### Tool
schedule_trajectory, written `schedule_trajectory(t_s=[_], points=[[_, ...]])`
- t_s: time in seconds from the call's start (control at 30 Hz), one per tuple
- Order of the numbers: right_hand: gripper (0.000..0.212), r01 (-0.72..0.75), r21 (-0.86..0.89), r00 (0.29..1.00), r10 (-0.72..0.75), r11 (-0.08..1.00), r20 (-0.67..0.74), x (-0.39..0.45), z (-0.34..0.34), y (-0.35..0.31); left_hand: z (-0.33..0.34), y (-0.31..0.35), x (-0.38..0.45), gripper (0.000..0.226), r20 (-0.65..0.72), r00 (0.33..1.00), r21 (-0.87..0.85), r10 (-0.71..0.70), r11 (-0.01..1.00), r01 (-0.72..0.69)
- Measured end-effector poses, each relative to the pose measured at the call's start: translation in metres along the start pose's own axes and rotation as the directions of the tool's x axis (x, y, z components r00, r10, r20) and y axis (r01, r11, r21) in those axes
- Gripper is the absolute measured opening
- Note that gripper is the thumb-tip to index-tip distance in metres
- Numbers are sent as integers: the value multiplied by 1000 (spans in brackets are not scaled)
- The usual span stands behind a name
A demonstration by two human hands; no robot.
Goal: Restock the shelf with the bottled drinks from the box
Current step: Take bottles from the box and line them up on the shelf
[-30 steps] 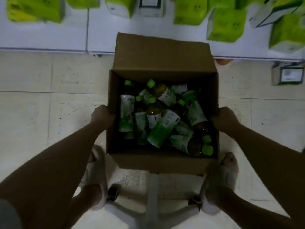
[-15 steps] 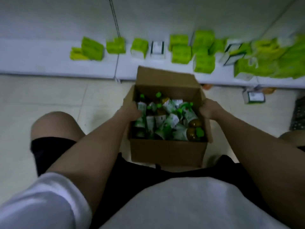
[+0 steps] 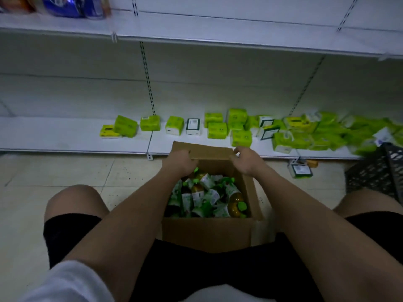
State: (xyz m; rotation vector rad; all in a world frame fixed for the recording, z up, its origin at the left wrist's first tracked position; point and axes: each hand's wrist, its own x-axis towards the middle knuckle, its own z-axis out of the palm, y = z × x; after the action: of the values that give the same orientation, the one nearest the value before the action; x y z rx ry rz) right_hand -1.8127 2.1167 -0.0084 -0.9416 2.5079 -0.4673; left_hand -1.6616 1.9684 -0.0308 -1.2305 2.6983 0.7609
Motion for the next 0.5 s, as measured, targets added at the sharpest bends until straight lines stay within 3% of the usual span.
schedule_trajectory(t_s=[0.1,0.2,0.27,0.33,0.5], points=[[53,-38,36,997,36,999,71,-5,19,23,23,3,-4,50,-9,1000,-21,0,1000,-1],[71,-90,106,981,70,990,178,7,50,60,66,1,2,50,53,998,-64,-44,997,47],[51,-180,122,953,142,976,267,15,67,79,99,-5,7,50,97,993,-107,-63,992,73],[50,-256,102,921,210,961,327,33,88,95,133,-9,23,49,156,985,-140,-73,986,95],[90,-303,-78,838,305,950,453,65,138,115,191,-25,55,49,274,954,-134,-125,977,167]])
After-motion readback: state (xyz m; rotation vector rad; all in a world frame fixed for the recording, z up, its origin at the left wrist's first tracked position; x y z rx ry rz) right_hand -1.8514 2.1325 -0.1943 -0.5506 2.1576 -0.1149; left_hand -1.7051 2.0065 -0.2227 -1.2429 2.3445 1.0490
